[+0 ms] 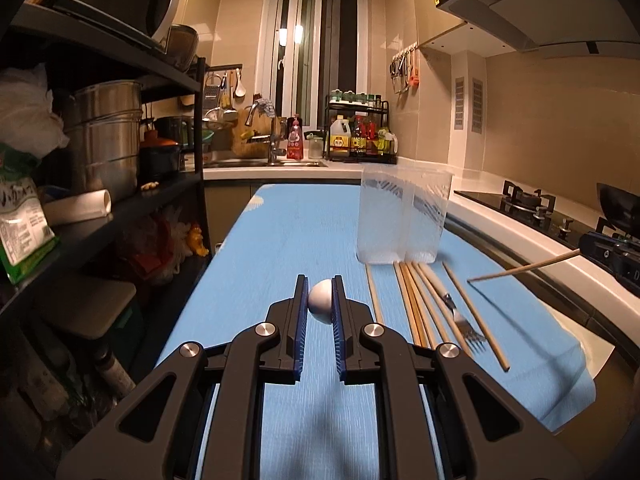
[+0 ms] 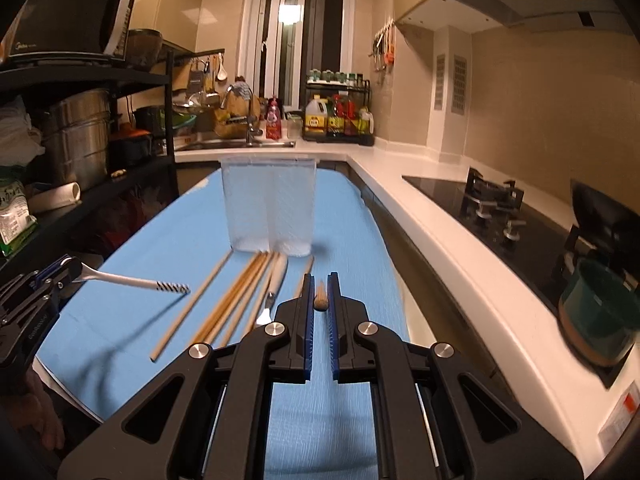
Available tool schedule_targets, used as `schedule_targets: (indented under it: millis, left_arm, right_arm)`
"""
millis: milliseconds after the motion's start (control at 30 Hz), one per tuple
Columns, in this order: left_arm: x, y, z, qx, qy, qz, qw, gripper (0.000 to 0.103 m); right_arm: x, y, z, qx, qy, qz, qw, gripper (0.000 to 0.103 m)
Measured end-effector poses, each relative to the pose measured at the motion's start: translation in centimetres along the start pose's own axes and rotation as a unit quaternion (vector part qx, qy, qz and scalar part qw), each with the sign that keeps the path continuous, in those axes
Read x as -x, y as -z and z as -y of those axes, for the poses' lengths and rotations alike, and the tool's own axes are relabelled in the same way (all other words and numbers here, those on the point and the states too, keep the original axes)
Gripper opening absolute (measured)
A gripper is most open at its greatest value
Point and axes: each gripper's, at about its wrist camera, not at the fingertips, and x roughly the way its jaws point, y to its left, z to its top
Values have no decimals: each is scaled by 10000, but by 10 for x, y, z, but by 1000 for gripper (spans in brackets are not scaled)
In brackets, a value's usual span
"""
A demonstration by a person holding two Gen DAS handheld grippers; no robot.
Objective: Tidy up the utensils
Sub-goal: 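Lift and carry the spoon to the clear container while the right tool carries its chopstick there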
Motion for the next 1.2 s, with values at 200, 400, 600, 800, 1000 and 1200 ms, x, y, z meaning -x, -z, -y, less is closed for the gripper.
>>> schedule_targets:
  millis: [200, 400, 600, 800, 1000, 1200]
  left_arm:
    - [-5, -32, -5, -45, 59, 50, 10000, 12]
    - [-21, -73, -3, -170, 134, -94, 9997, 12]
    - [-50, -126, -1, -267, 301, -382, 9985, 12]
    - [-91, -172, 2, -285, 529, -862, 9945, 12]
    - [-117, -228, 12, -403, 778, -1208, 9888, 12]
    - [-128, -293, 26, -492, 1005, -1065, 9880, 12]
  right_arm:
    - [-1, -29, 0, -57, -137, -29, 9999, 7]
    - [-15, -66, 6, -73, -267, -308, 9991, 7]
    - [-32, -113, 9, -8, -292, -559, 9980, 7]
    - [-45, -159, 6, 114, -540, -672, 9962, 7]
    - [-53, -223, 1, 291, -773, -583, 9949, 7]
    - [-61, -287, -5, 382, -950, -319, 9942, 7]
